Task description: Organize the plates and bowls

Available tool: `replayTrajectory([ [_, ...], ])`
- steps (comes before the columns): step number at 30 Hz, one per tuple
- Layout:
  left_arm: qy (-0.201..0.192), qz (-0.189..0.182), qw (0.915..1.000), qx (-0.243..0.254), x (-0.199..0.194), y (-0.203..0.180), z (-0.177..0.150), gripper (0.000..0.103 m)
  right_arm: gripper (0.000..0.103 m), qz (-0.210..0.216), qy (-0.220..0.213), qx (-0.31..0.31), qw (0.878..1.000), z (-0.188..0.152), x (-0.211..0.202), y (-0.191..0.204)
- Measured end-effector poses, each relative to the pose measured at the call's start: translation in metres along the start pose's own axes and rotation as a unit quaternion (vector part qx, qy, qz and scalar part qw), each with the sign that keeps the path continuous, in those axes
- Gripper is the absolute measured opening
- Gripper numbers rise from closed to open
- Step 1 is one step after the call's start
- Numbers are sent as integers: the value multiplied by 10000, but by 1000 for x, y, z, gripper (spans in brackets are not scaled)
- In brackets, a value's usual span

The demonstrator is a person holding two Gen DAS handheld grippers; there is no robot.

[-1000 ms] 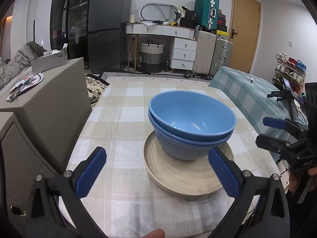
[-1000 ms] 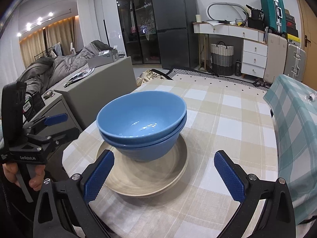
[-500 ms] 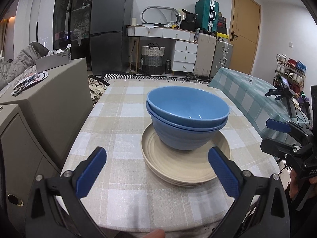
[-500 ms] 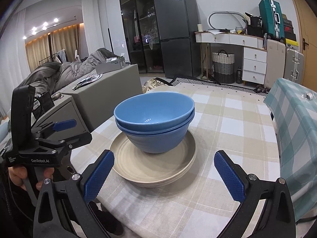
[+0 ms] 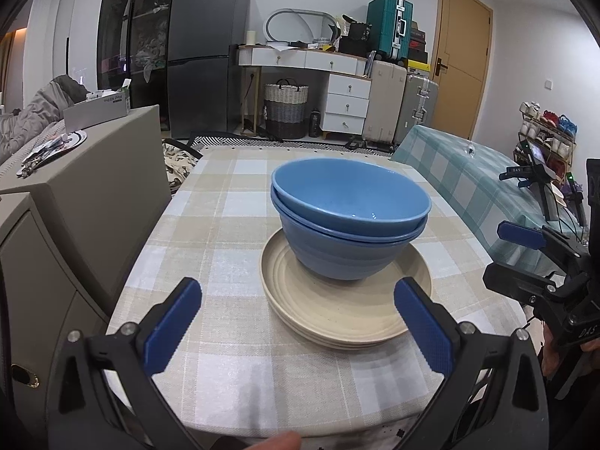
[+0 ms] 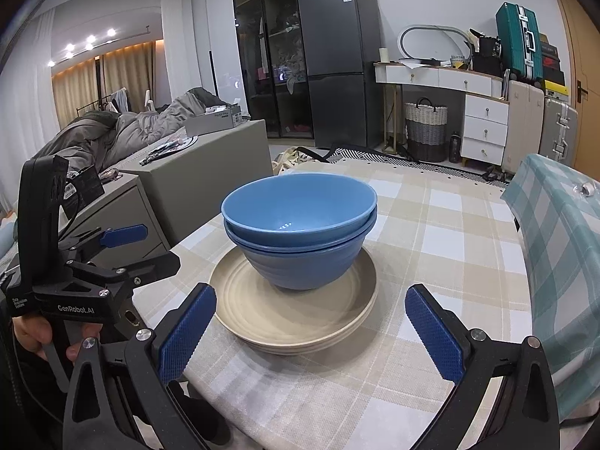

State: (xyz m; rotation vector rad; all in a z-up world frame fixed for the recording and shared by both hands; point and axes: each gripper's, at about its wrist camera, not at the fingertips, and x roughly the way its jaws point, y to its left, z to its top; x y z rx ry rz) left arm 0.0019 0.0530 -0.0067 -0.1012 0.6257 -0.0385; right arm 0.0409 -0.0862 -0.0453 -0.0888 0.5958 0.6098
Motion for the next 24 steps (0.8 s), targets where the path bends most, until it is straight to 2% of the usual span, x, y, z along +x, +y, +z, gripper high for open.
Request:
replayTrajectory([
  [24, 0, 21, 10000, 62, 2, -1, 0, 103, 102, 28, 28, -13, 10000, -1, 3, -3],
])
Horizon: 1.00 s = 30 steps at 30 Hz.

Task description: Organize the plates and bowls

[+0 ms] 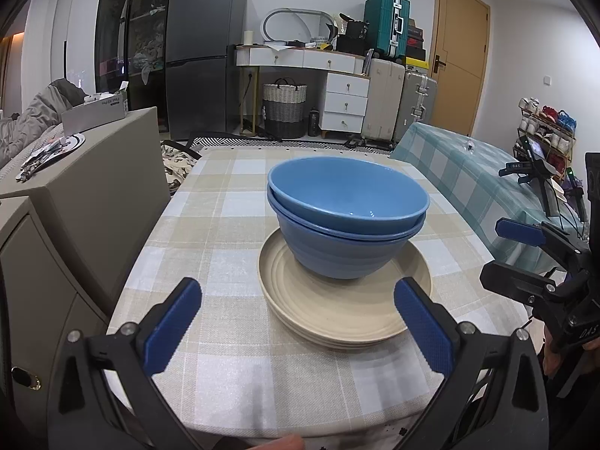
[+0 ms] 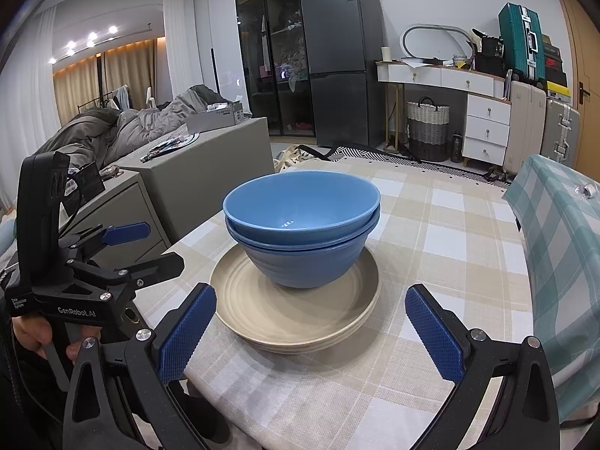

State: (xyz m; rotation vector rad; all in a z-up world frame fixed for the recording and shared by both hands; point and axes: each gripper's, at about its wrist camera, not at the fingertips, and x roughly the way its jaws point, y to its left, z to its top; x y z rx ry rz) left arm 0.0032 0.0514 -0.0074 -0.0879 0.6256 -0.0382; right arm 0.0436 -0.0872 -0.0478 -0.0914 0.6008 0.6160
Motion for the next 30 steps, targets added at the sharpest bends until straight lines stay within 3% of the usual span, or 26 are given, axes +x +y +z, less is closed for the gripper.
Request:
replayTrajectory([
  [30, -31, -6, 10000, 30, -2, -1, 1, 103, 102, 7, 2, -19, 10000, 0, 0, 0],
])
